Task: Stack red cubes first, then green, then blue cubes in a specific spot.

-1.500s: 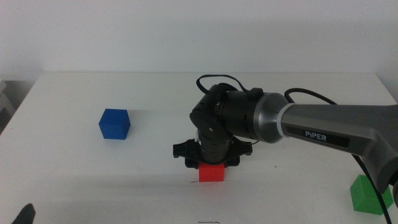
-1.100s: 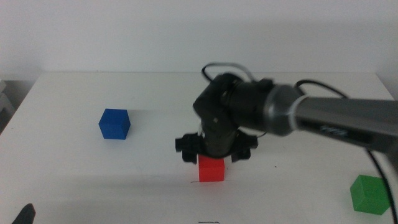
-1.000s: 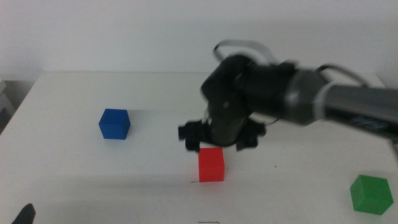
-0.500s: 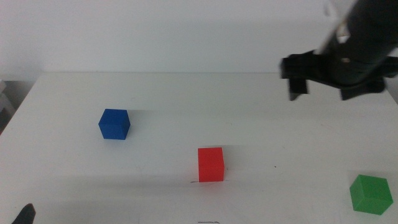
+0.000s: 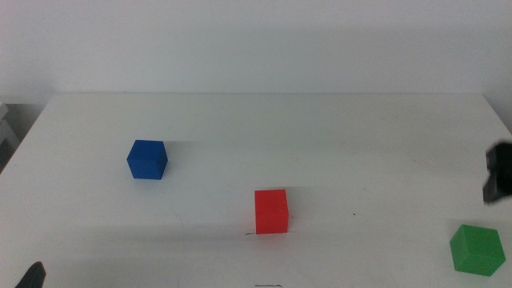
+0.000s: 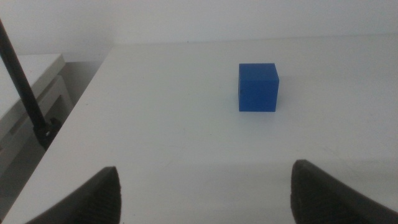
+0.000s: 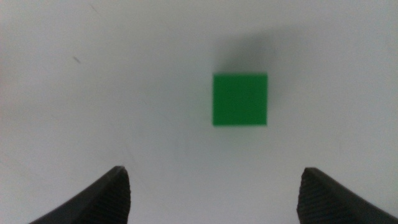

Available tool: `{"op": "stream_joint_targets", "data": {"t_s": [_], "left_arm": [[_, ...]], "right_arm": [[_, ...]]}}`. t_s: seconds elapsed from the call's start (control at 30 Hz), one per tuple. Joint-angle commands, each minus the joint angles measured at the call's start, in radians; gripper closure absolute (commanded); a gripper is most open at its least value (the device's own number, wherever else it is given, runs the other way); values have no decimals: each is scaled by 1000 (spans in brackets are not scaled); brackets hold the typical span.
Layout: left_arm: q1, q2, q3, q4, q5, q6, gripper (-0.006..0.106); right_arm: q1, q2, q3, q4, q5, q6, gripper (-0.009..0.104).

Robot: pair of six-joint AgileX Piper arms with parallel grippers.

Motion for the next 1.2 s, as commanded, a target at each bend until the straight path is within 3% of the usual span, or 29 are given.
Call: {"op": "stream_joint_targets", "data": {"t_s": [0.0,0.37,0.93,1.17], "left_arm": [[1,-22,0,-4,-82,-2,7],[1,-22,0,-4,-82,-2,7],[1,-22,0,-4,-82,-2,7],[1,-22,0,-4,-82,-2,7]], "right_arm": [[-51,-27,51,19,-71,-67,1],[-139,44,252,27,-354,-134,1],[-168,274,251,16,-492,-138,1],[-168,339,251,15,-505,-138,8]]}}
